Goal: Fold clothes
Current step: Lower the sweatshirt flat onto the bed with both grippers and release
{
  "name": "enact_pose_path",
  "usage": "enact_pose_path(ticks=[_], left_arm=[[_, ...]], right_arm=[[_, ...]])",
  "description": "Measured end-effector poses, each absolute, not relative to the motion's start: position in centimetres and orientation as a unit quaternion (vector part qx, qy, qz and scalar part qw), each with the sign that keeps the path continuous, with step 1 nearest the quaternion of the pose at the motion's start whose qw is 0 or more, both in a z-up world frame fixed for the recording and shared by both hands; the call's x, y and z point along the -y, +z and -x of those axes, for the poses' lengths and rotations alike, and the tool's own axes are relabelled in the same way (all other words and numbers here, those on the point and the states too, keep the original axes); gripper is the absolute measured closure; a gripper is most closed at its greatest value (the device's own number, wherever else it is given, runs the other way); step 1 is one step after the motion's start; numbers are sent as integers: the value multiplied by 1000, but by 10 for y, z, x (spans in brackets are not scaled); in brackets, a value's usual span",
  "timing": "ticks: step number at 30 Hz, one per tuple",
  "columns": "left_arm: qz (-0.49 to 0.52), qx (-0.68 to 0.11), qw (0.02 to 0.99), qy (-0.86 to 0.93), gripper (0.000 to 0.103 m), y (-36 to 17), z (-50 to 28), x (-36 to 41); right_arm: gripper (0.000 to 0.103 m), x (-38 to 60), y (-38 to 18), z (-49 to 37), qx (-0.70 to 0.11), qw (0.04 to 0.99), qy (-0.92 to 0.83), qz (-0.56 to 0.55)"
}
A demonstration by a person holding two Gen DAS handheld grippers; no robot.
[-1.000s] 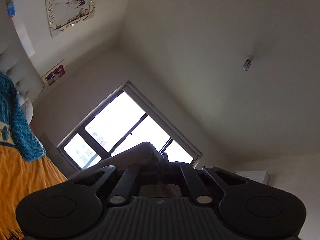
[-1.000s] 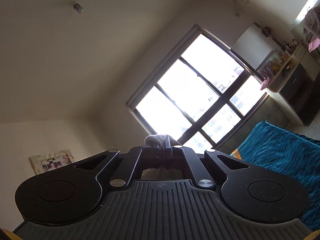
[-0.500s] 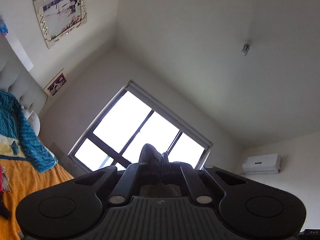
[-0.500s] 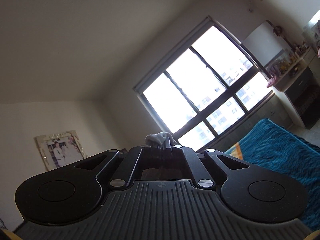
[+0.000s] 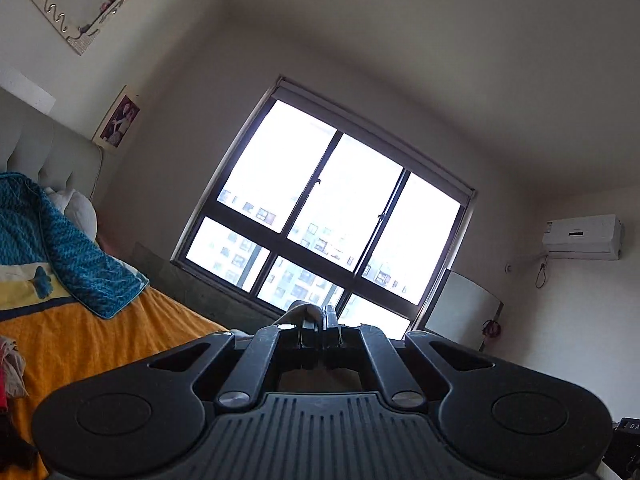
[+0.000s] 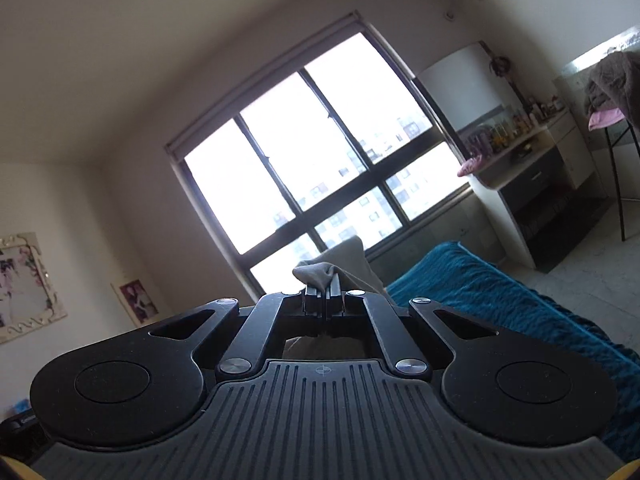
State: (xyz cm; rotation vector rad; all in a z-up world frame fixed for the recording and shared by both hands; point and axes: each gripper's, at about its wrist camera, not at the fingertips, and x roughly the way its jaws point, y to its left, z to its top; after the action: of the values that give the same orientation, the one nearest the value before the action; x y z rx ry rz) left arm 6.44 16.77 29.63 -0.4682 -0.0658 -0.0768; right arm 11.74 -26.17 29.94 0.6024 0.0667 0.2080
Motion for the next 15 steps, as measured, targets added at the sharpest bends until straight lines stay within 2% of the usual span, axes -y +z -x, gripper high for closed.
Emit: enact_pose_path(ticks=[1,4,10,13,15], left_arm=[[232,26,971,-45,103,283,-55,-165],[234,-29,970,-54,103,218,-34,-153],[268,-234,935,5,103,34,-29,-158],[320,-318,891,41,103,-43,-25,-174],[327,-355,874,60,103,-73,-21,-178]], right_arm=[[102,269,290,-111,-40,945,108,-306],[102,284,211,-87,-106,933,99,-328],[102,283,28,-61,-289,881,45,-373],[102,281,-60,-61,-376,844,-2,-381],[102,281,-84,-58,-397,838,-18,-373]])
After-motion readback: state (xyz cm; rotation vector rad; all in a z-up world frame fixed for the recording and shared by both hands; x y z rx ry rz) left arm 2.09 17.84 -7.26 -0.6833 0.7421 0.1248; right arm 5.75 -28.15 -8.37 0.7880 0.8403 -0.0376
